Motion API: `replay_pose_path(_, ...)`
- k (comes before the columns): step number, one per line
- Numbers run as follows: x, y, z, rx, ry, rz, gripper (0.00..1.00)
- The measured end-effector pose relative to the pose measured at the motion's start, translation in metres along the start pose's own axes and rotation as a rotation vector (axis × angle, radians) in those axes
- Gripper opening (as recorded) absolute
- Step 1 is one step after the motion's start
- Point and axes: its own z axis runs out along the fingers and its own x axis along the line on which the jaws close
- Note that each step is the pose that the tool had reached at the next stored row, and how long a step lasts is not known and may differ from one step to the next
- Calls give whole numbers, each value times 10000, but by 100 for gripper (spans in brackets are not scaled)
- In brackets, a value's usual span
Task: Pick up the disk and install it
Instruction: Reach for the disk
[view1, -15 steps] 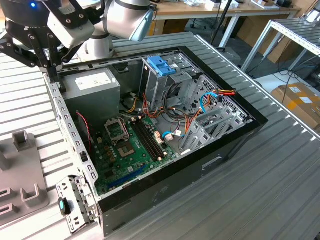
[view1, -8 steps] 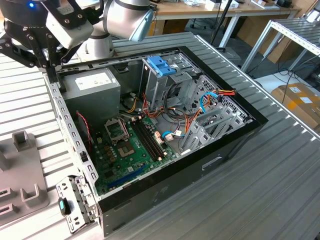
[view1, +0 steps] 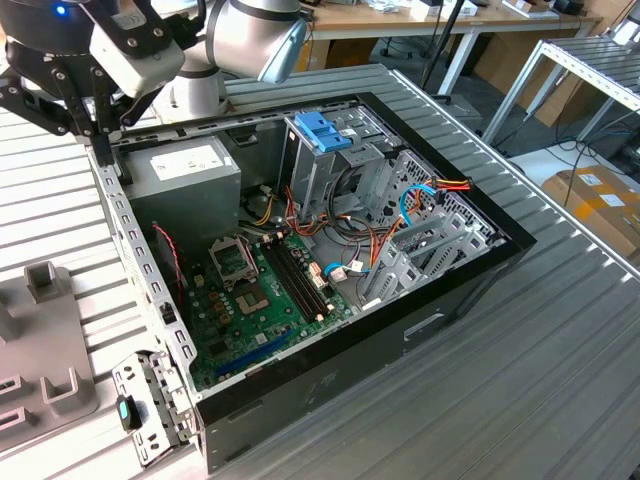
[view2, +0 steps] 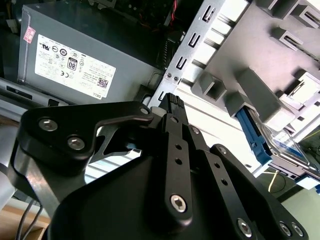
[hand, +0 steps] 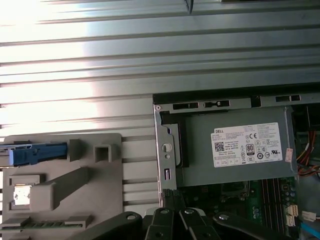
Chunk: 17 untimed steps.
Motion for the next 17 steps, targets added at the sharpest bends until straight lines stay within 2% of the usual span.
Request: replay_pose_path(17, 54, -4, -2, 0, 0, 0, 11)
